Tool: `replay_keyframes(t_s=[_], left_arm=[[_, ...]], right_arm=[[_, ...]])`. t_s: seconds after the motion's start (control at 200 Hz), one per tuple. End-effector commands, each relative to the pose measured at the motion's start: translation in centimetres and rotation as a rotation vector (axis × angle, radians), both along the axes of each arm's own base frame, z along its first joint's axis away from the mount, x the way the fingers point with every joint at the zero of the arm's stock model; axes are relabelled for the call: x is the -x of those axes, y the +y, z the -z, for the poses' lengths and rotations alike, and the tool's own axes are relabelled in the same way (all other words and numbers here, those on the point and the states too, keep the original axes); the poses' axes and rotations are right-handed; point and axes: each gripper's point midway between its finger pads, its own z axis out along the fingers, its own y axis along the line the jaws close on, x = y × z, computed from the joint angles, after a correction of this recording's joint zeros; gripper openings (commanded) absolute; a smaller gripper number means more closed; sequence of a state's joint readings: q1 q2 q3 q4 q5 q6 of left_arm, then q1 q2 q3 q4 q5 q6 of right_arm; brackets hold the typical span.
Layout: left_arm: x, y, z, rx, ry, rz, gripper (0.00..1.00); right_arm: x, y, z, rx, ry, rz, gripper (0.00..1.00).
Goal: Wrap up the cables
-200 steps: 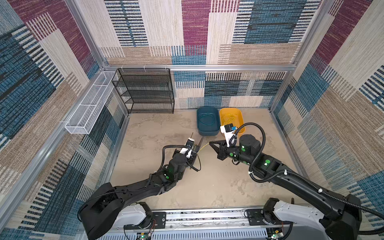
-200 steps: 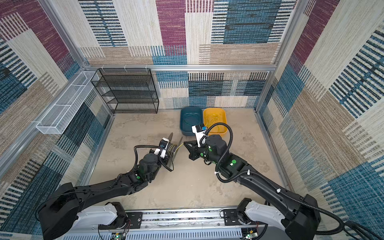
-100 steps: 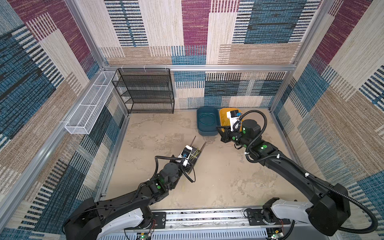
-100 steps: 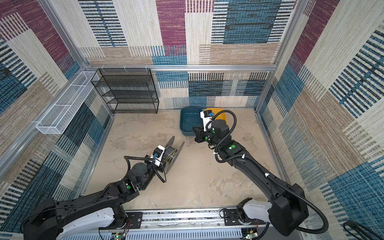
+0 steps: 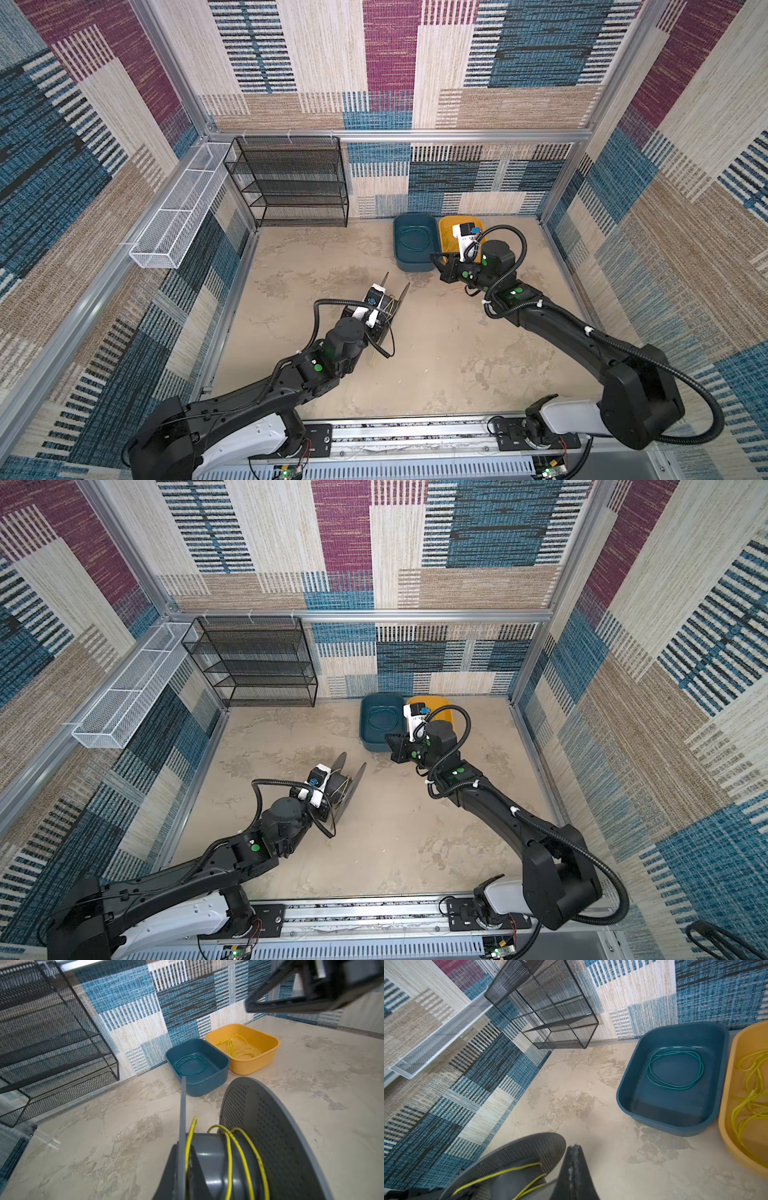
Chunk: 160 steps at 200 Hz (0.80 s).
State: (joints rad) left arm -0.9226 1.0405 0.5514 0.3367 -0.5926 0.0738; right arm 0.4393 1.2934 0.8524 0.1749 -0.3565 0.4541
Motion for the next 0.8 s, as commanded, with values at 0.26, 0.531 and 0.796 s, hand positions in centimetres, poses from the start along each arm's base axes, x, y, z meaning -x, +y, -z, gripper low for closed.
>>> replay_keyframes(t_s=[0.26, 0.531, 0.796], left_arm=[[-4.0, 0.7, -2.5, 0.368, 0.157, -0.325, 0.00], [-5.2, -1.1, -2.3, 0.373, 0.187, -0.315, 0.00], [-5.3, -1.2, -1.7, 0.367, 0.193, -0.318, 0.00]], right_arm=[[9.8, -0.5, 7.9, -0.067, 0.105, -0.058, 0.38], [11.5, 1.7, 12.7, 0.100, 0.051, -0.108, 0.56], [9.8, 3.7, 17.0, 0.243, 0.061, -0.171, 0.56]])
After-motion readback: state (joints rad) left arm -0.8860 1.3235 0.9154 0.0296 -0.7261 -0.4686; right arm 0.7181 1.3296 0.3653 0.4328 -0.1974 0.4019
